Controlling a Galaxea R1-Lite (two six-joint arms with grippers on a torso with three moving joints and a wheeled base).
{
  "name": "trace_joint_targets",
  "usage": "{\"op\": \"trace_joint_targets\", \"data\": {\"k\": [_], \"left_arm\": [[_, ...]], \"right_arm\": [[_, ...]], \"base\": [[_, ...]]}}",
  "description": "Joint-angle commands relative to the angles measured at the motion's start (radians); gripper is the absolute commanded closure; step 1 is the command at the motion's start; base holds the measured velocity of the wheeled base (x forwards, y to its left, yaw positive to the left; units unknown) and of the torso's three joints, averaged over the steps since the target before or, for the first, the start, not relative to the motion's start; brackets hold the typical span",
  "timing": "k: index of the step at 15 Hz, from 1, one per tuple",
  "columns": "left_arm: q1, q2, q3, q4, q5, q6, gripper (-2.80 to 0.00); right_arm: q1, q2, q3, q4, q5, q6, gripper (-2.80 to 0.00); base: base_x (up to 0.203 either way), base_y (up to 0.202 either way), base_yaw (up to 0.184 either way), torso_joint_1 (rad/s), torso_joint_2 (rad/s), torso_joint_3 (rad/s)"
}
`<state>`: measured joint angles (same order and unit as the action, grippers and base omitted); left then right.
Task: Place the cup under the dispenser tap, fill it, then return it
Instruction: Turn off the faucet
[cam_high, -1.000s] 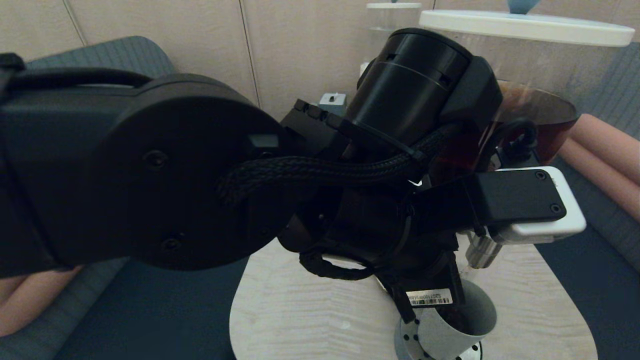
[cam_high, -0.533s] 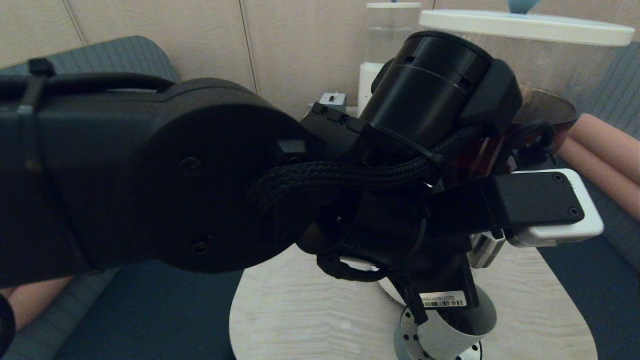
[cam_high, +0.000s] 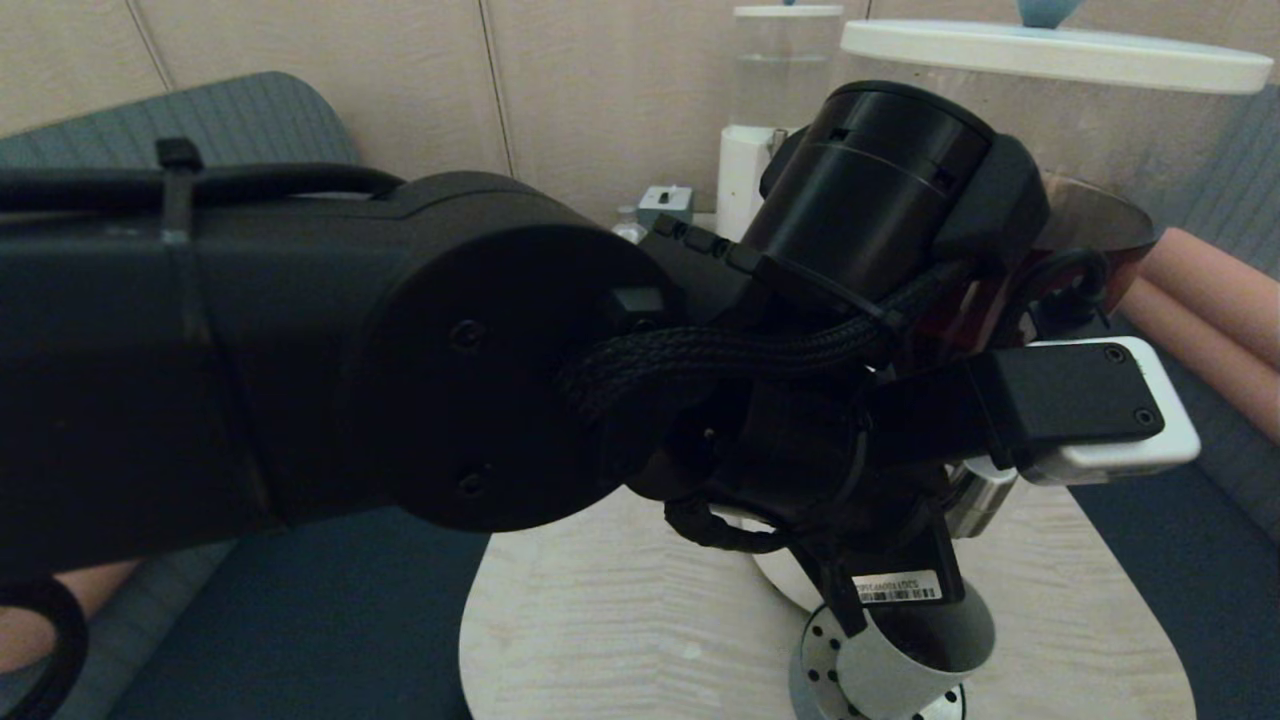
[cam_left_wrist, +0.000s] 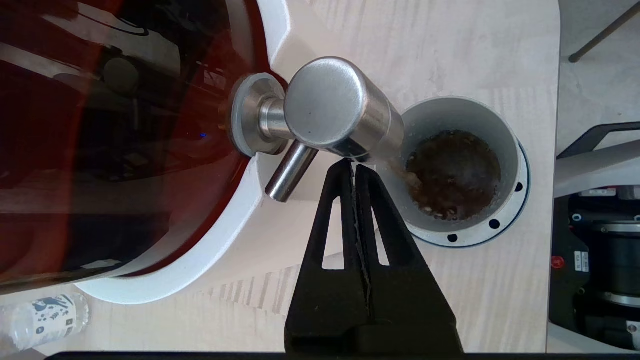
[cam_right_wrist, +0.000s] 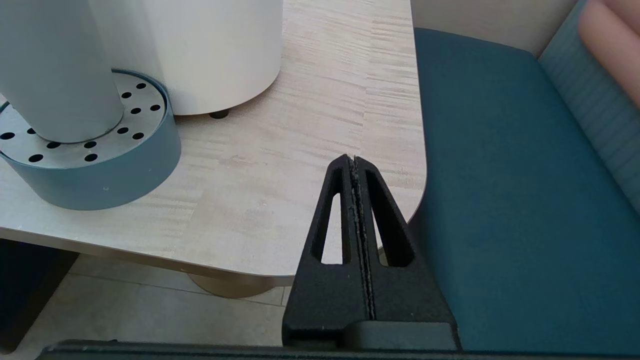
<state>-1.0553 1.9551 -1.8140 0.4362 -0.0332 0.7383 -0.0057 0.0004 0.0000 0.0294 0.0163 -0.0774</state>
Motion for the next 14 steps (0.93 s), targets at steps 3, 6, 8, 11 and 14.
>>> {"op": "trace_joint_targets", "data": {"k": [3,6,8,11,14], "left_arm": [[0.001,-0.004,-0.013,0.003,-0.001,0.007,0.0],[0.002,-0.005,-0.025,-0.009,0.004,0.009,0.0],[0.003,-0.005,-0.025,-0.034,0.006,0.01,0.0],[0.003,-0.004,-0.025,-0.051,0.009,0.013,0.0],[0.002,-0.004,-0.022,-0.073,0.021,0.016,0.0]], "right_arm": [[0.001,-0.003,0.0,0.0,0.001,-0.001,0.0],[0.0,-0.003,0.0,0.0,0.001,-0.001,0.0],[0.0,-0.003,0.0,0.001,0.001,-0.001,0.0],[0.0,-0.003,0.0,0.0,0.001,-0.001,0.0],[0.0,-0.003,0.0,0.0,0.001,-0.001,0.0]], "base": [[0.0,0.0,0.0,0.0,0.0,0.0],[0.0,0.0,0.0,0.0,0.0,0.0],[0.0,0.0,0.0,0.0,0.0,0.0],[0.0,0.0,0.0,0.0,0.0,0.0],[0.0,0.0,0.0,0.0,0.0,0.0]]}}
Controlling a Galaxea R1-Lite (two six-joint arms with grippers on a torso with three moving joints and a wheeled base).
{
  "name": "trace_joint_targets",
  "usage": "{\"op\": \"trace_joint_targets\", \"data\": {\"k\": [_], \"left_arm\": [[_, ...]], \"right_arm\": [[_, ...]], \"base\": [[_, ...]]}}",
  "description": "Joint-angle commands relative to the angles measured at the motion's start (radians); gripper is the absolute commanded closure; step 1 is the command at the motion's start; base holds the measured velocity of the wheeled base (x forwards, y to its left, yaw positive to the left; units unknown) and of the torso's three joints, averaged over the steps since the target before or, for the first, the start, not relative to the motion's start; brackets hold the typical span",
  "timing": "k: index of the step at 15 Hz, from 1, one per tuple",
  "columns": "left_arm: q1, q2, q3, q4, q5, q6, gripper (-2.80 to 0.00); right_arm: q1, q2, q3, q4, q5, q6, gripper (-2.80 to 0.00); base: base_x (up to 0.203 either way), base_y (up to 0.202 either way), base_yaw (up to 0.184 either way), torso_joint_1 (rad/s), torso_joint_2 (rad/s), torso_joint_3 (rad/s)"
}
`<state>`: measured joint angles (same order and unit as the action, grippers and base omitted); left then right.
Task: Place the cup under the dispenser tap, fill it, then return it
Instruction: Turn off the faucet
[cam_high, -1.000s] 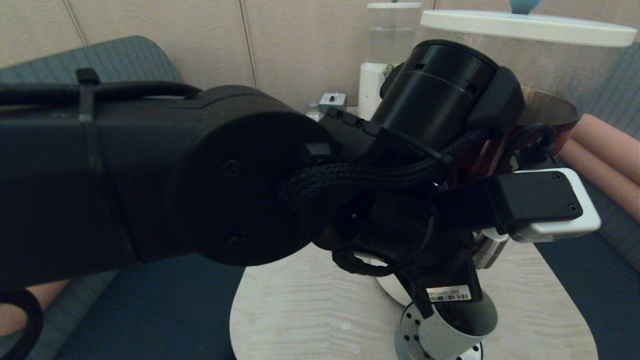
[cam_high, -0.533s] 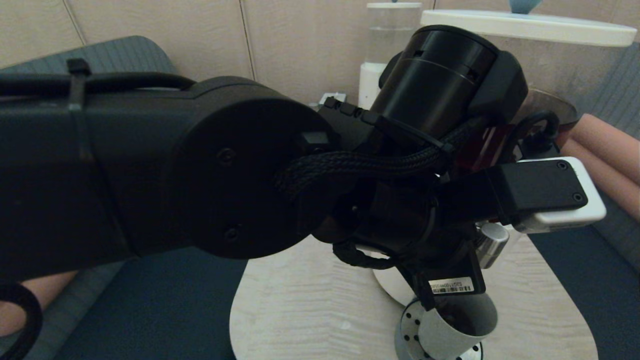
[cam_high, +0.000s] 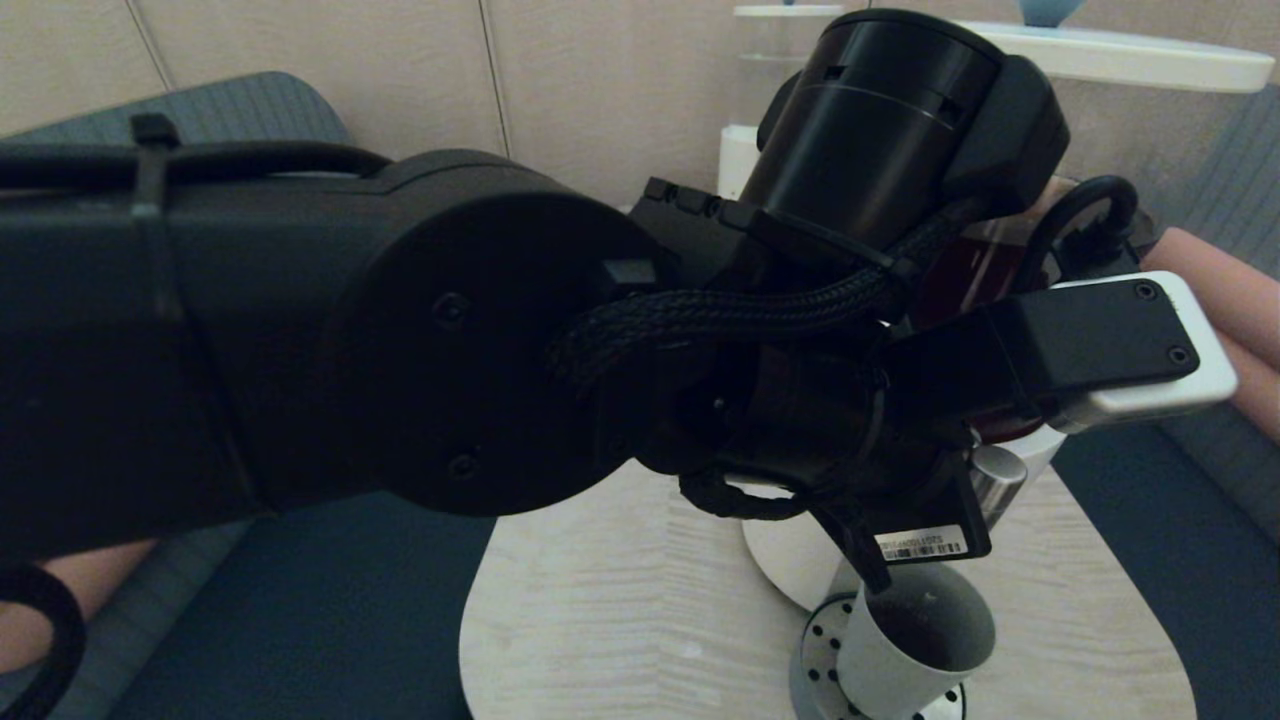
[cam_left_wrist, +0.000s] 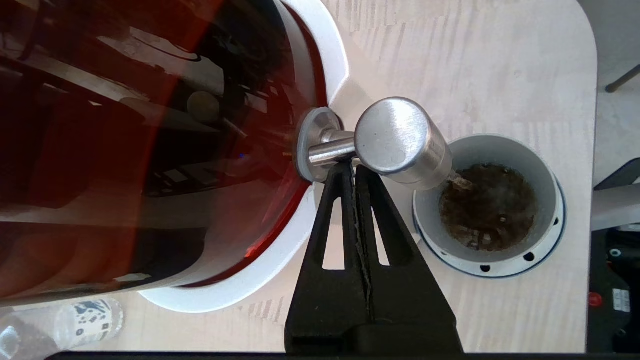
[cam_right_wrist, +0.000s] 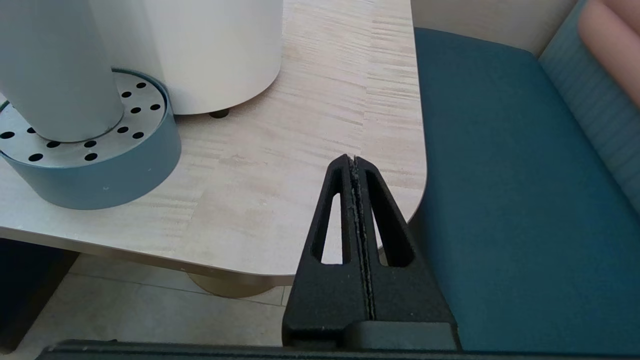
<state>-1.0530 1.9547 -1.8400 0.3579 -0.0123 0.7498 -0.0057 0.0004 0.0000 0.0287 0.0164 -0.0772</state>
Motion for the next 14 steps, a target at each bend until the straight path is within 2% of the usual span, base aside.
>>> {"op": "trace_joint_targets", "data": {"k": [1,5,8,14], "left_arm": [[0.001,-0.003,0.004,0.004,0.0,0.005,0.0],[0.001,0.0,0.011,-0.014,0.0,0.009,0.0],[0.001,0.009,0.014,-0.035,0.008,0.042,0.0],[0.001,0.01,0.013,-0.045,0.014,0.045,0.0]], "right_arm": [[0.0,-0.003,0.0,0.0,0.0,-0.001,0.0],[0.001,-0.003,0.0,0.0,0.0,-0.001,0.0],[0.0,-0.003,0.0,0.0,0.0,-0.001,0.0],[0.0,-0.003,0.0,0.0,0.0,-0.001,0.0]], "base": [[0.0,0.0,0.0,0.0,0.0,0.0],[0.0,0.0,0.0,0.0,0.0,0.0],[0.0,0.0,0.0,0.0,0.0,0.0],[0.0,0.0,0.0,0.0,0.0,0.0]]}}
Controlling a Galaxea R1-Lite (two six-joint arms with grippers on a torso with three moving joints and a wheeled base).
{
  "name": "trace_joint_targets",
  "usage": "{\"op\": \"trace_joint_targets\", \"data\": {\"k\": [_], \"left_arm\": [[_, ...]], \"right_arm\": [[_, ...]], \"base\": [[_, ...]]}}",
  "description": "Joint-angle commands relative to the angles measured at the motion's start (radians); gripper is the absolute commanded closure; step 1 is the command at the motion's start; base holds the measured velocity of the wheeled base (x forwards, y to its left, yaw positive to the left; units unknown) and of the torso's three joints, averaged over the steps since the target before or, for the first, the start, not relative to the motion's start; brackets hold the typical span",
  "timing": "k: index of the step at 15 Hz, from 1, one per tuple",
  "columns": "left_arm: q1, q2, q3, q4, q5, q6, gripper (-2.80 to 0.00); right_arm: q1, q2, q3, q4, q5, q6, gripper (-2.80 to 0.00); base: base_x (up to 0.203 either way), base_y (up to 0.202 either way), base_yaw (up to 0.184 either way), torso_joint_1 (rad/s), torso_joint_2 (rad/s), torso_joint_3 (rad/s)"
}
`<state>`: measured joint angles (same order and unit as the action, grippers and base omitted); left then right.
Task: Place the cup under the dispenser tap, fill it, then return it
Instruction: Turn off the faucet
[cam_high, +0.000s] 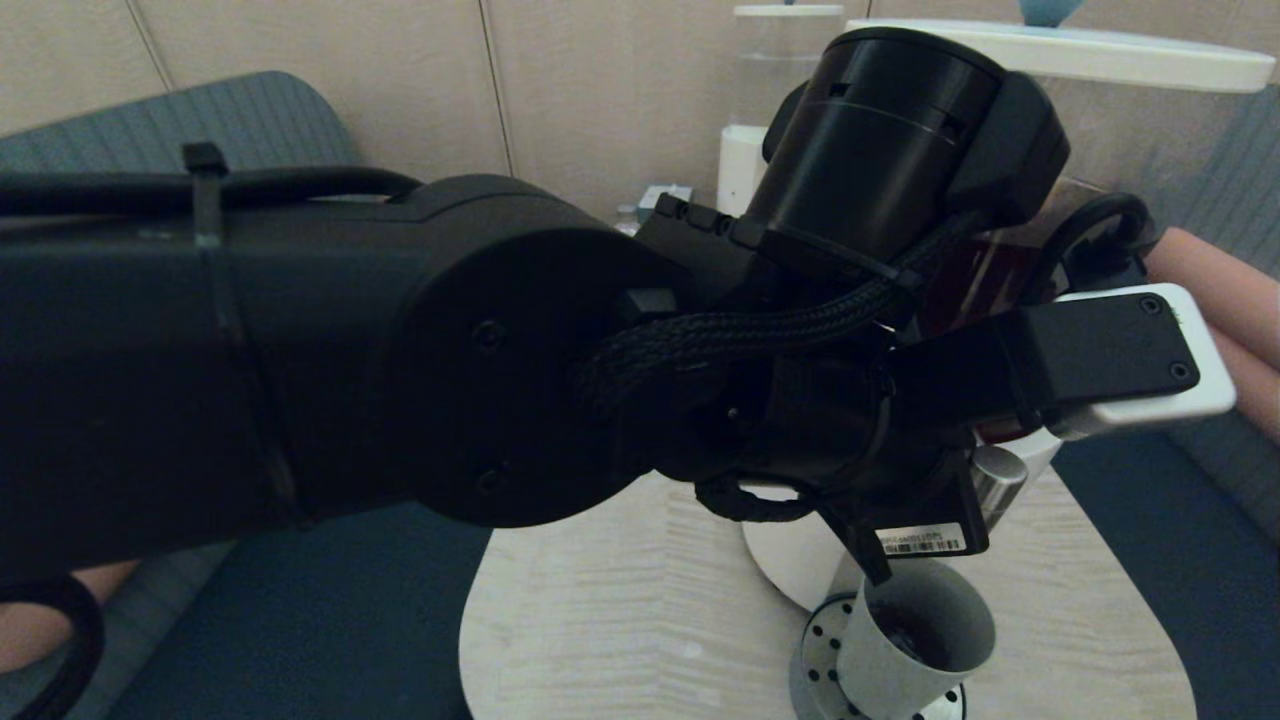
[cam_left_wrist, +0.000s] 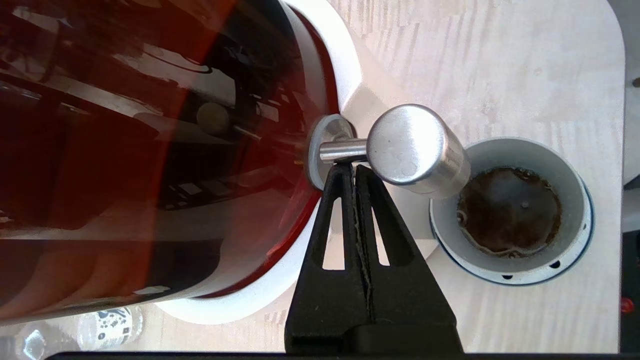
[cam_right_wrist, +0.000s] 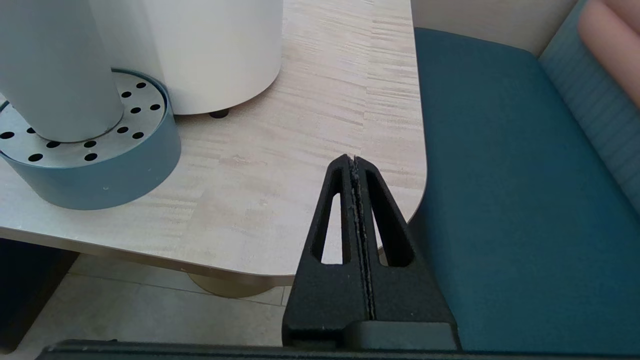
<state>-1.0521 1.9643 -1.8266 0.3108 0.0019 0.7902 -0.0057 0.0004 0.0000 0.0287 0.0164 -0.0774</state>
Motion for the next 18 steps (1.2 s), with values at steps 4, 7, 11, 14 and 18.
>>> {"op": "trace_joint_targets", "data": {"k": [4,7,11,14,18], "left_arm": [[0.002,-0.012,0.008,0.007,0.001,0.0,0.0],[0.012,-0.062,0.047,0.008,0.013,-0.005,0.0],[0.045,-0.168,0.17,0.023,0.04,-0.017,0.0],[0.056,-0.273,0.224,0.102,0.086,-0.156,0.0],[0.098,-0.477,0.252,0.186,0.064,-0.512,0.0]], "right_arm": [[0.0,-0.003,0.0,0.0,0.0,-0.001,0.0],[0.0,-0.003,0.0,0.0,0.0,-0.001,0.0],[0.001,-0.003,0.0,0.0,0.0,-0.001,0.0],[0.0,-0.003,0.0,0.0,0.0,-0.001,0.0],[0.0,-0.003,0.0,0.0,0.0,-0.001,0.0]], "base": [[0.0,0.0,0.0,0.0,0.0,0.0],[0.0,0.0,0.0,0.0,0.0,0.0],[0.0,0.0,0.0,0.0,0.0,0.0],[0.0,0.0,0.0,0.0,0.0,0.0],[0.0,0.0,0.0,0.0,0.0,0.0]]}}
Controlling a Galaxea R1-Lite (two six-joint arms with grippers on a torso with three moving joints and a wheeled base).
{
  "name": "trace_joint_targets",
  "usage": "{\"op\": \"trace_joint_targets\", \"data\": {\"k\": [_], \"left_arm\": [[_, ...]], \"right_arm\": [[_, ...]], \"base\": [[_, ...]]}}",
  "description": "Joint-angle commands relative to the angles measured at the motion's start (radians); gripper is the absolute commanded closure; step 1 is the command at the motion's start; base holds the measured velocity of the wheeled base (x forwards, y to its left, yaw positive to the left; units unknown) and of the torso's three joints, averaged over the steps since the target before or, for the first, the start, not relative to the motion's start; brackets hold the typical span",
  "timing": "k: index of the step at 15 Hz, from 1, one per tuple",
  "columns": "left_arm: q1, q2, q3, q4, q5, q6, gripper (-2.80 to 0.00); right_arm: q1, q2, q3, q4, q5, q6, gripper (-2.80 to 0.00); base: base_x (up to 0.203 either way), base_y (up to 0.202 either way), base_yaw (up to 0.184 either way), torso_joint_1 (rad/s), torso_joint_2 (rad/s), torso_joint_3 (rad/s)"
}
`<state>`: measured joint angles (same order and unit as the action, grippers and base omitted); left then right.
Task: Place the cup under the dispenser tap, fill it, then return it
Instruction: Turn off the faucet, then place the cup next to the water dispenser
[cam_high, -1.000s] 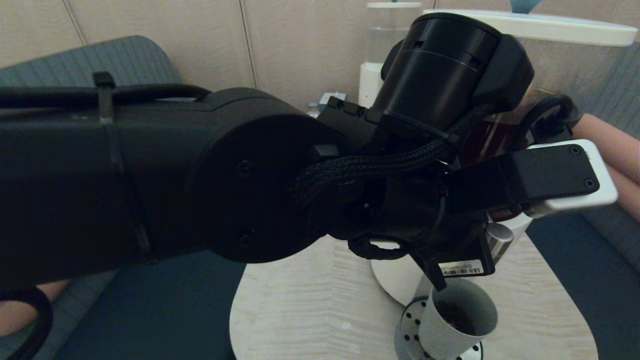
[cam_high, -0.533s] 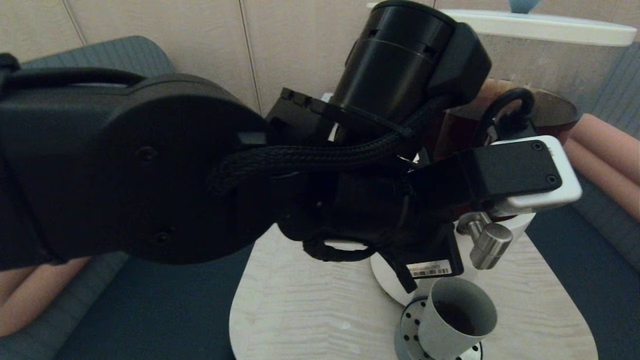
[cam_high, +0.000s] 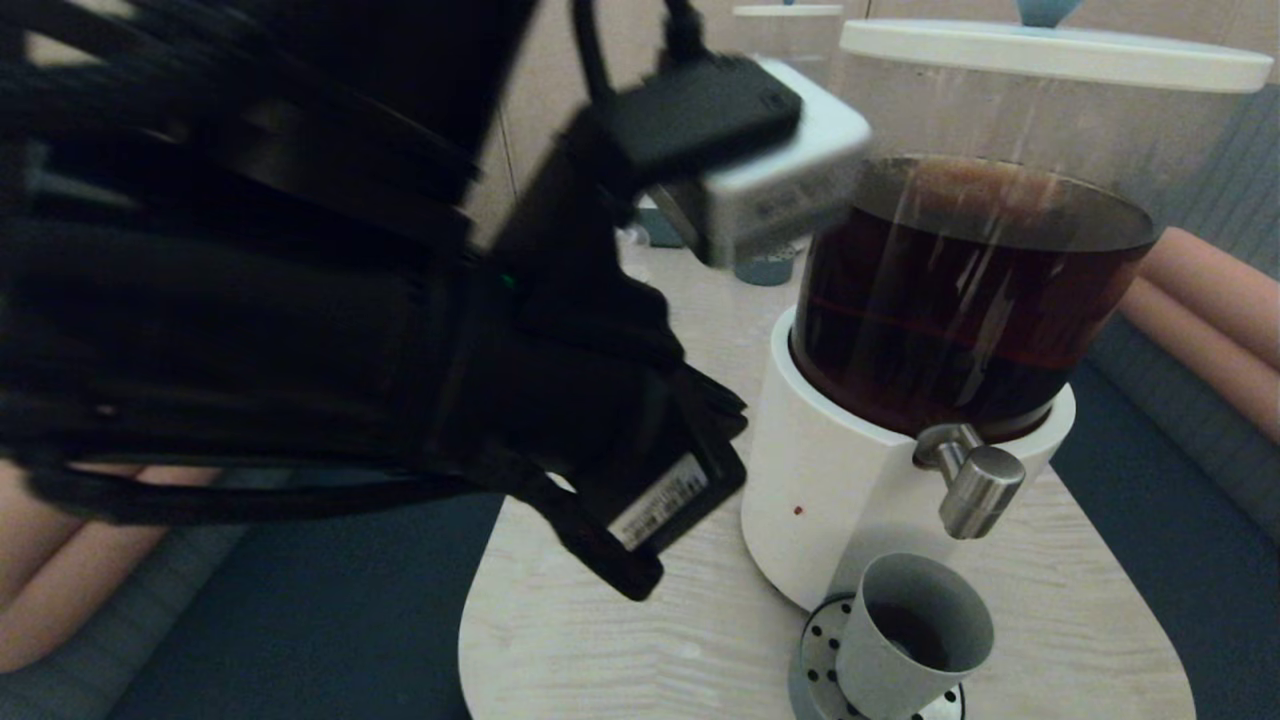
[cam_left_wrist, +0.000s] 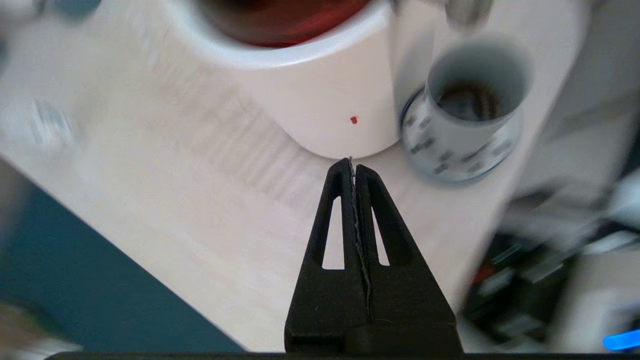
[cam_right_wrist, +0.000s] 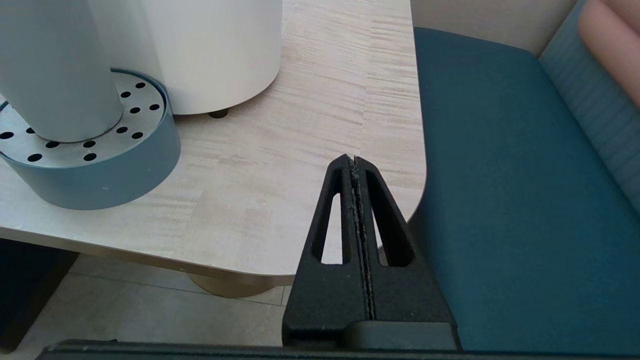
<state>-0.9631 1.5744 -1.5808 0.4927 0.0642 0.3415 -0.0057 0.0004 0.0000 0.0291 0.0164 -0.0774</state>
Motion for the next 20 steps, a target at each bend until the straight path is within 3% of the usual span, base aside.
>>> {"op": "trace_joint_targets", "data": {"k": [1,3,6,7,8,10,13,17,20], "left_arm": [[0.053,-0.147,0.02,0.011,-0.042,-0.126,0.0],[0.224,-0.272,0.077,0.021,-0.203,-0.169,0.0],[0.599,-0.426,0.193,0.006,-0.555,-0.181,0.0],[0.715,-0.486,0.281,-0.044,-0.675,-0.182,0.0],[0.775,-0.529,0.379,-0.119,-0.737,-0.186,0.0],[0.809,-0.582,0.594,-0.369,-0.814,-0.195,0.0],[0.815,-0.575,0.865,-0.746,-0.858,-0.214,0.0],[0.815,-0.421,1.064,-1.051,-0.874,-0.231,0.0],[0.797,-0.35,1.125,-1.113,-0.876,-0.223,0.0]], "right_arm": [[0.0,-0.003,0.0,0.0,0.0,-0.001,0.0],[0.0,-0.003,0.0,0.0,0.0,-0.001,0.0],[0.0,-0.003,0.0,0.0,0.0,-0.001,0.0],[0.0,-0.003,0.0,0.002,0.0,-0.001,0.0],[0.0,-0.003,0.0,0.0,0.0,-0.001,0.0],[0.0,-0.003,0.0,0.0,0.0,-0.001,0.0],[0.0,-0.003,0.0,0.0,0.0,-0.001,0.0],[0.001,-0.003,0.0,0.0,0.0,-0.001,0.0],[0.0,-0.003,0.0,0.0,0.0,-0.001,0.0]], "base": [[0.0,0.0,0.0,0.0,0.0,0.0],[0.0,0.0,0.0,0.0,0.0,0.0],[0.0,0.0,0.0,0.0,0.0,0.0],[0.0,0.0,0.0,0.0,0.0,0.0],[0.0,0.0,0.0,0.0,0.0,0.0],[0.0,0.0,0.0,0.0,0.0,0.0],[0.0,0.0,0.0,0.0,0.0,0.0],[0.0,0.0,0.0,0.0,0.0,0.0],[0.0,0.0,0.0,0.0,0.0,0.0]]}}
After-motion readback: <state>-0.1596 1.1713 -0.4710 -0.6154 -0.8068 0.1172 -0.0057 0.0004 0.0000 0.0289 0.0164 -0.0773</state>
